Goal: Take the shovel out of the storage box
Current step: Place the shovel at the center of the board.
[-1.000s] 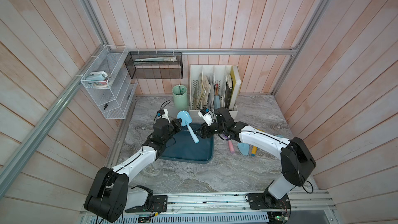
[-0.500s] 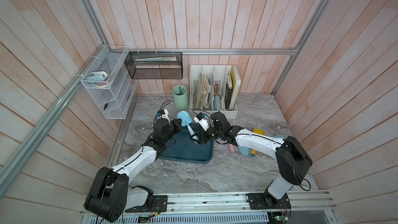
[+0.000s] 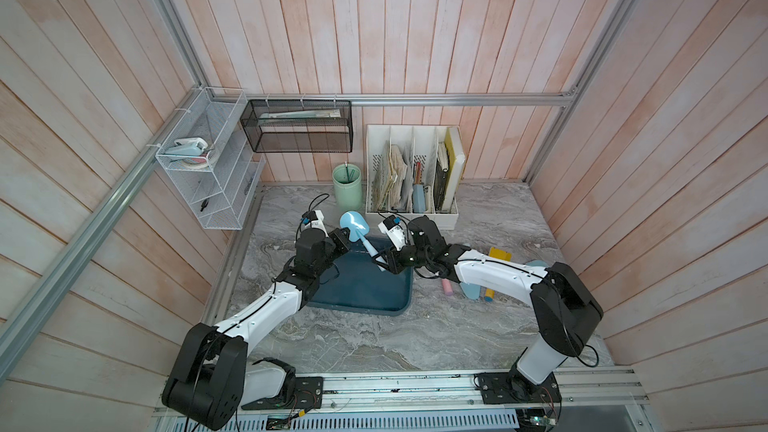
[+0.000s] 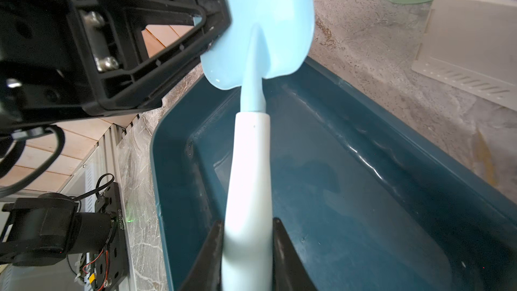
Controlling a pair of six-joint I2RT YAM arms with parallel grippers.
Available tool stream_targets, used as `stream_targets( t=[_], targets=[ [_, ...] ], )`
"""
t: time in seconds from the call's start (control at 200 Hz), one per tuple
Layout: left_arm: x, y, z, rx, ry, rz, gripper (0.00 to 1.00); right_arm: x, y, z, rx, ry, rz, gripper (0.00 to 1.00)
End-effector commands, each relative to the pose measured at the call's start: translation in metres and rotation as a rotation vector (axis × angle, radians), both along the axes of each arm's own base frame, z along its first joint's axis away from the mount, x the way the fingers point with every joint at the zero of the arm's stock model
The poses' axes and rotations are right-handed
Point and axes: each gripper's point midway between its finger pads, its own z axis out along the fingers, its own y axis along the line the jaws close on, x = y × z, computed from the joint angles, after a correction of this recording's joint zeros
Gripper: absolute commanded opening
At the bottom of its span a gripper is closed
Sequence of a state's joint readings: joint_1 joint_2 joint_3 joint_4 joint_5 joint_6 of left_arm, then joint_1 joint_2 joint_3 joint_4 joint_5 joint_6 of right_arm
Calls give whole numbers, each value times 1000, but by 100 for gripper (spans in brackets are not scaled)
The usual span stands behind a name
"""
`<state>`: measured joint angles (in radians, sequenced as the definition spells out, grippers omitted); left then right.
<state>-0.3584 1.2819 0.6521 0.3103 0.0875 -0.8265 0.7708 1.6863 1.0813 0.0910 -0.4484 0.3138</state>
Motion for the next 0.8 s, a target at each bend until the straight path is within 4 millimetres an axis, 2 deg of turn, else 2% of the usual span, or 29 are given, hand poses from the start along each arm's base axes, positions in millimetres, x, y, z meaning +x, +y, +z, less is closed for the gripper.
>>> stream_targets(
  t=[0.0, 0.035, 0.055, 0.075, 0.145, 0.195, 0.225, 0.245, 0.33, 0.395, 0.515, 0.59, 0.705, 0.795],
  targets=[
    [-3, -1, -4, -1, 3, -12, 0, -4, 6, 24, 48, -79, 33, 0],
    [-3, 0, -3, 0, 4, -11, 1, -3, 4, 27, 51, -83, 24, 0],
    [-3, 0, -3, 1, 3, -9, 7, -1, 2, 28, 54, -82, 14, 0],
    [-3, 0, -2, -1, 0, -7, 17, 1, -1, 28, 55, -81, 1, 0],
    [-4, 3, 4, -3, -16, 0, 60, 11, -16, 30, 71, -59, -50, 0],
    [-5, 3, 10, -1, -39, 0, 78, 19, -31, 30, 86, -37, -86, 0],
    [-6, 4, 14, -1, -50, 3, 93, 23, -41, 31, 92, -29, -111, 0],
    [-6, 6, 16, -1, -57, 7, 99, 27, -48, 31, 92, -28, -131, 0],
    [-10, 11, 28, -9, -96, 18, 100, 42, -86, 32, 81, -22, -226, 0],
    [-14, 18, 35, -21, -117, 32, 100, 55, -122, 33, 69, -23, -318, 0],
    [-22, 31, 40, -51, -147, 58, 100, 71, -204, 39, 66, -28, -517, 0],
    [-26, 38, 33, -53, -140, 70, 100, 78, -263, 37, 78, -20, -665, 0],
    [-29, 42, 19, -74, -111, 78, 100, 86, -346, 23, 113, 58, -905, 0],
    [-28, 40, 10, -96, -93, 70, 100, 93, -393, -2, 120, 174, -1069, 0]
  ],
)
